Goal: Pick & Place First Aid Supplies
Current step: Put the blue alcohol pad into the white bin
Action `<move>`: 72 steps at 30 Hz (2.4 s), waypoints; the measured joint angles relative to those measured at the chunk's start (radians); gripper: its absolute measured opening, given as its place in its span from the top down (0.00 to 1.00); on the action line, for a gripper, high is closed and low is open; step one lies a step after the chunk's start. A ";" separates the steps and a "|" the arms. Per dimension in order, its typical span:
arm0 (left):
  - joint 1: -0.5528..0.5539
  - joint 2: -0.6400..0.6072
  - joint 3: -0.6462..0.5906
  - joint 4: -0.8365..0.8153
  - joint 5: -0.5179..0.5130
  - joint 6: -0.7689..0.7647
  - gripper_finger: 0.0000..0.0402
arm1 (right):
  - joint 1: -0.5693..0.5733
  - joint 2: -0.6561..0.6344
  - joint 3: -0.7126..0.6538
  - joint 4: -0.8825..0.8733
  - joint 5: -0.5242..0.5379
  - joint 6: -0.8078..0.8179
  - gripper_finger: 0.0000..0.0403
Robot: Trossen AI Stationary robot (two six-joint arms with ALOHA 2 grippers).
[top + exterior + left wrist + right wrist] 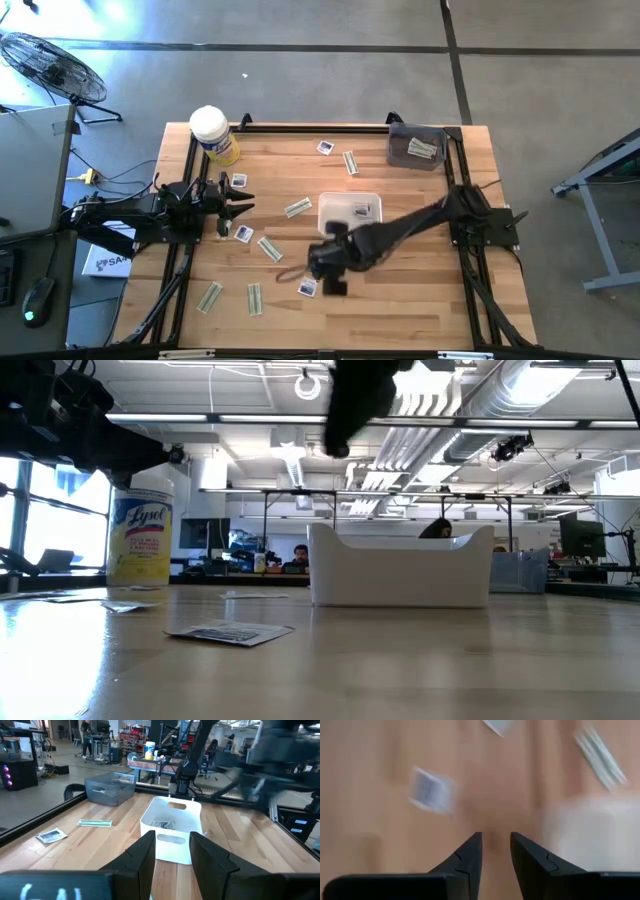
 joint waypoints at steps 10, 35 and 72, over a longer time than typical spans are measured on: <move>0.000 0.000 0.000 0.000 0.000 0.000 0.70 | 0.059 0.099 -0.123 0.487 -0.043 -0.003 0.62; 0.000 0.000 0.000 0.000 0.000 0.000 0.70 | 0.043 0.285 -0.092 0.438 0.003 0.060 0.79; 0.000 0.000 0.000 0.000 -0.001 0.000 0.70 | 0.084 0.228 -0.100 0.341 0.058 0.042 0.79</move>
